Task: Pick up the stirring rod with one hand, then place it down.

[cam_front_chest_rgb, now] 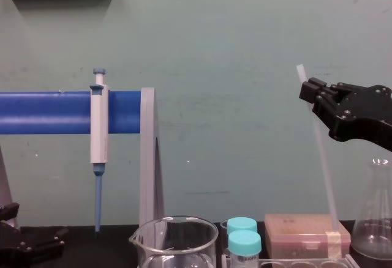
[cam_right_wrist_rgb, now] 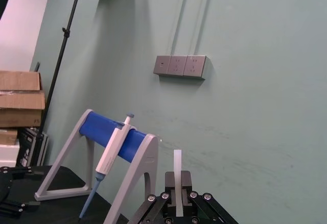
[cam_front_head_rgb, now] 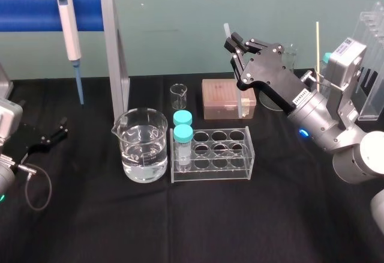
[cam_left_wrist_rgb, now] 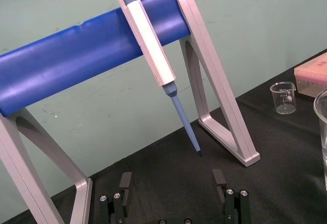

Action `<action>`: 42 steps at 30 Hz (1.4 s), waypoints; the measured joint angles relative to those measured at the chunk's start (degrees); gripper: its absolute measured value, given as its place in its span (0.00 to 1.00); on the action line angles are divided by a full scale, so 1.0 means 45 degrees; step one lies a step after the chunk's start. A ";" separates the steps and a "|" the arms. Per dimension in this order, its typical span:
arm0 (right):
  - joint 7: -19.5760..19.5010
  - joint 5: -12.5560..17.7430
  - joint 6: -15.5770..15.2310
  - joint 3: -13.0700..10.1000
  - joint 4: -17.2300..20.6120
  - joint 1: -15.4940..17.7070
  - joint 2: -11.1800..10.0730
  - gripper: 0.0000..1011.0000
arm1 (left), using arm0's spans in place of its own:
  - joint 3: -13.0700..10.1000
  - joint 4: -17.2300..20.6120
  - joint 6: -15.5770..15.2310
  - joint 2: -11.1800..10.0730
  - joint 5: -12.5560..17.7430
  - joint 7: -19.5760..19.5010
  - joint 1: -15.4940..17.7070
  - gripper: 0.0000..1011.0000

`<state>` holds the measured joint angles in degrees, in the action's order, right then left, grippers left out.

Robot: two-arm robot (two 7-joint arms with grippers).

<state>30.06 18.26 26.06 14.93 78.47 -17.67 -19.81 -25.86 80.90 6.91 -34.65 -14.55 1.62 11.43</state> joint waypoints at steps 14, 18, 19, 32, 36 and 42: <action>0.0000 0.0000 0.0000 0.0000 0.0000 0.0000 0.0000 0.07 | 0.0000 0.0000 0.0000 0.0000 0.0000 0.0000 0.0000 0.99; 0.0000 0.0000 0.0000 0.0000 0.0000 0.0000 0.0000 0.07 | -0.0001 0.0000 0.0000 0.0000 0.0000 0.0000 0.0000 0.99; 0.0000 0.0000 0.0000 0.0000 0.0001 0.0000 0.0000 0.07 | 0.0000 0.0000 0.0000 0.0000 0.0001 0.0000 0.0000 0.99; 0.0183 -0.0007 -0.0012 0.0066 0.0011 -0.0014 0.0026 0.07 | 0.0000 0.0000 0.0000 0.0000 0.0001 0.0000 0.0000 0.99; 0.0342 0.0024 -0.0026 0.0160 0.0011 -0.0035 0.0030 0.07 | -0.0001 0.0000 0.0000 0.0000 0.0000 0.0000 0.0000 0.99; 0.0486 0.0041 -0.0044 0.0304 -0.0023 -0.0073 0.0031 0.07 | -0.0001 0.0000 0.0000 0.0000 0.0000 0.0000 -0.0001 0.99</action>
<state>32.24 18.45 25.86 16.30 78.36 -17.99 -19.67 -25.86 80.90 6.91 -34.65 -14.55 1.62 11.43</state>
